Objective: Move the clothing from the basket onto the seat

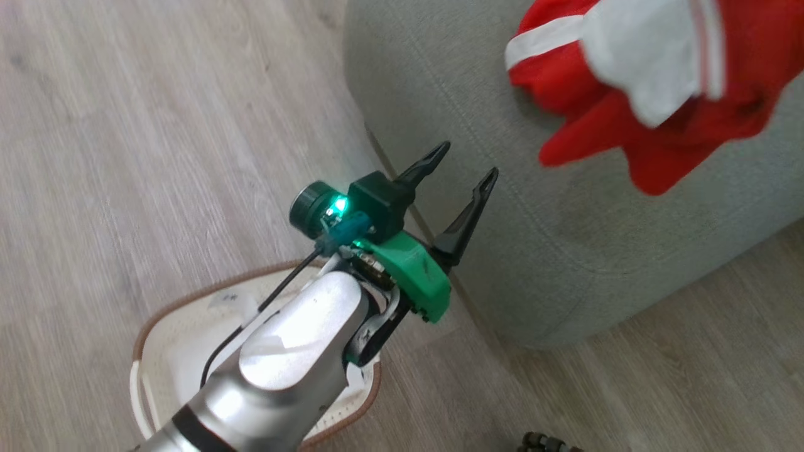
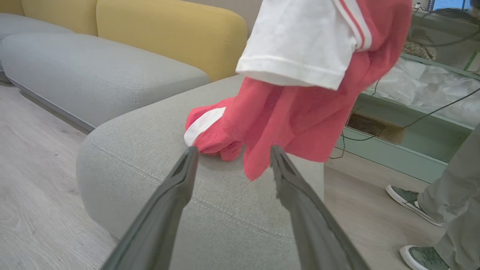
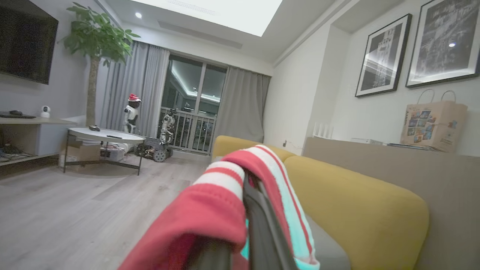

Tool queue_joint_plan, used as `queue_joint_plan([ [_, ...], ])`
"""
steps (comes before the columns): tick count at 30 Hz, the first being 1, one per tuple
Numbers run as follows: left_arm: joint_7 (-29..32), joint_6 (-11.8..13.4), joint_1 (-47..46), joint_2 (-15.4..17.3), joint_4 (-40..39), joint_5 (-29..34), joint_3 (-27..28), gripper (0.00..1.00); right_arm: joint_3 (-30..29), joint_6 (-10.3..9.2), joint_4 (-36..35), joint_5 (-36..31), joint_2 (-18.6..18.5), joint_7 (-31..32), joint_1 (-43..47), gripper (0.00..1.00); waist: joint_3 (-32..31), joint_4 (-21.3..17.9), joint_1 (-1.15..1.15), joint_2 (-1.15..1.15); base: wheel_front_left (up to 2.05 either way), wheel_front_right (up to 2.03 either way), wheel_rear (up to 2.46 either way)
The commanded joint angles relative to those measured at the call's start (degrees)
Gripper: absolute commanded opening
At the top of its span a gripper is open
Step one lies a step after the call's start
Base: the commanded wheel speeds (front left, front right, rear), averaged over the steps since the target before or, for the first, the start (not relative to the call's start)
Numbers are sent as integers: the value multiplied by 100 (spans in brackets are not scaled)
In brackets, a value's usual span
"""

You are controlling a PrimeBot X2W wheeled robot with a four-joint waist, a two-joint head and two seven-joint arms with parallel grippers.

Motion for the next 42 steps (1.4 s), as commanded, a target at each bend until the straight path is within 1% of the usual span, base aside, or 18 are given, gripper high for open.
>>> queue_joint_plan([
  [1, 35, 29, -303, -38, -153, 61, 112, 100, -123, -2, -15, 102, -256, -34, -231, 0, 224, 168, -1, 0, 0, 0, 0],
  [2, 71, 48, -403, -56, -133, 94, 64, 100, -224, -2, 257, 149, -476, -34, -460, 0, 376, 252, -1, 0, 0, 0, 0],
  [8, 200, 148, -752, -108, -119, 205, -90, 100, -502, -2, 1149, 267, -994, -34, -915, 0, 914, 524, -1, 0, 0, 0, 0],
  [13, 274, 245, -1035, -134, -94, 290, -236, 100, -597, -2, 1772, 284, -1087, -34, -1139, 0, 1374, 717, -1, 0, 0, 0, 0],
  [18, 254, 341, -1311, -150, -82, 332, -391, 100, -250, -2, 2252, 118, -1051, -34, -1327, 0, 1733, 902, -1, 0, 0, 0, 0],
  [26, 43, 569, -1628, -155, -154, 99, -739, 100, 663, -2, 3183, -6, -969, -34, -1794, 0, 2092, 1169, -1, 0, 0, 0, 0],
  [29, -54, 659, -1716, -155, -130, -17, -866, 100, 1192, -2, 3630, 24, -996, -34, -1935, 0, 2140, 1258, -1, 0, 0, 0, 0],
  [32, -149, 740, -1783, -156, -99, -142, -972, 100, 1908, -2, 4061, 201, -1062, -2, -2091, 0, 2143, 1342, -1, 0, 0, 0, 0],
  [33, -149, 740, -1783, -156, -99, -142, -972, 100, 1908, -2, 4061, 201, -1062, -2, -2091, 0, 2143, 1342, -1, 0, 0, 0, 0],
  [37, -257, 841, -1848, -156, -64, -298, -1105, 100, 2701, -2, 4393, 622, -1154, 411, -2292, 0, 2127, 1426, -1, 0, 0, 0, 0],
  [38, -306, 884, -1868, -156, -39, -369, -1158, 100, 3050, -2, 4379, 915, -1210, 620, -2343, 0, 2102, 1457, -1, 0, 0, 0, 0],
  [42, -391, 938, -1881, -156, 25, -507, -1245, 100, 3618, -2, 4343, 1537, -1364, 1047, -2406, 0, 1999, 1482, -1, 0, 0, 0, 0],
])
